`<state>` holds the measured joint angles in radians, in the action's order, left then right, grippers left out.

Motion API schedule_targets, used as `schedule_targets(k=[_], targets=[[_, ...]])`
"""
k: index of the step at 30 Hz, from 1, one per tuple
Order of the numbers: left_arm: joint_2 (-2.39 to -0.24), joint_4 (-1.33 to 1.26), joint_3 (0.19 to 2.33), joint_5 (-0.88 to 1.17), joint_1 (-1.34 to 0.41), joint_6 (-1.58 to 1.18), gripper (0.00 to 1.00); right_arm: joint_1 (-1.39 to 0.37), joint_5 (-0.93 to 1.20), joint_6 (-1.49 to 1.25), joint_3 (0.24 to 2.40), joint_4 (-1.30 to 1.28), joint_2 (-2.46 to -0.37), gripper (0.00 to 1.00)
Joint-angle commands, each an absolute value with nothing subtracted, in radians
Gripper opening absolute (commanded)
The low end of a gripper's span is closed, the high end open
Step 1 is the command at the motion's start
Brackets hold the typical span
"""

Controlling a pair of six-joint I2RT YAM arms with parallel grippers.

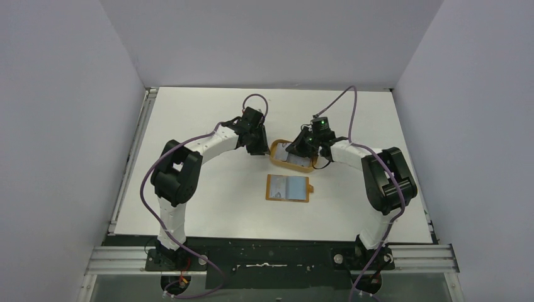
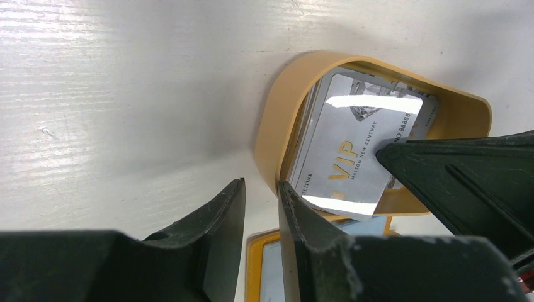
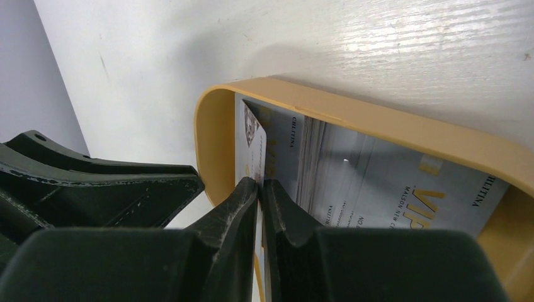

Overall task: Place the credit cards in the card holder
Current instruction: Pick up the credit card from the storage box.

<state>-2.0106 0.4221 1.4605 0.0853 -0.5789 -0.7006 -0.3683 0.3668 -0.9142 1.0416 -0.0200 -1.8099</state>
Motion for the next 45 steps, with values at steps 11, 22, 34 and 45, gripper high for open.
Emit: schedule_targets(k=[11,22,34,45], targets=[[-2.034,0.456,1.486,0.051,-0.563,-0.686,0.23,-0.365,0.473,-0.998,1.023,0.136,-1.817,0.0],[-2.039,0.443,1.476,0.063,-0.563,-0.696,0.22,-0.378,0.524,-1.0,1.066,0.15,-1.875,0.12],[-2.034,0.437,1.467,0.067,-0.563,-0.698,0.22,-0.398,0.505,-1.009,1.093,0.117,-1.912,0.16],[-1.985,0.454,1.449,0.021,-0.553,-0.706,0.21,-0.382,0.44,-1.003,1.107,-0.062,-1.721,0.0]])
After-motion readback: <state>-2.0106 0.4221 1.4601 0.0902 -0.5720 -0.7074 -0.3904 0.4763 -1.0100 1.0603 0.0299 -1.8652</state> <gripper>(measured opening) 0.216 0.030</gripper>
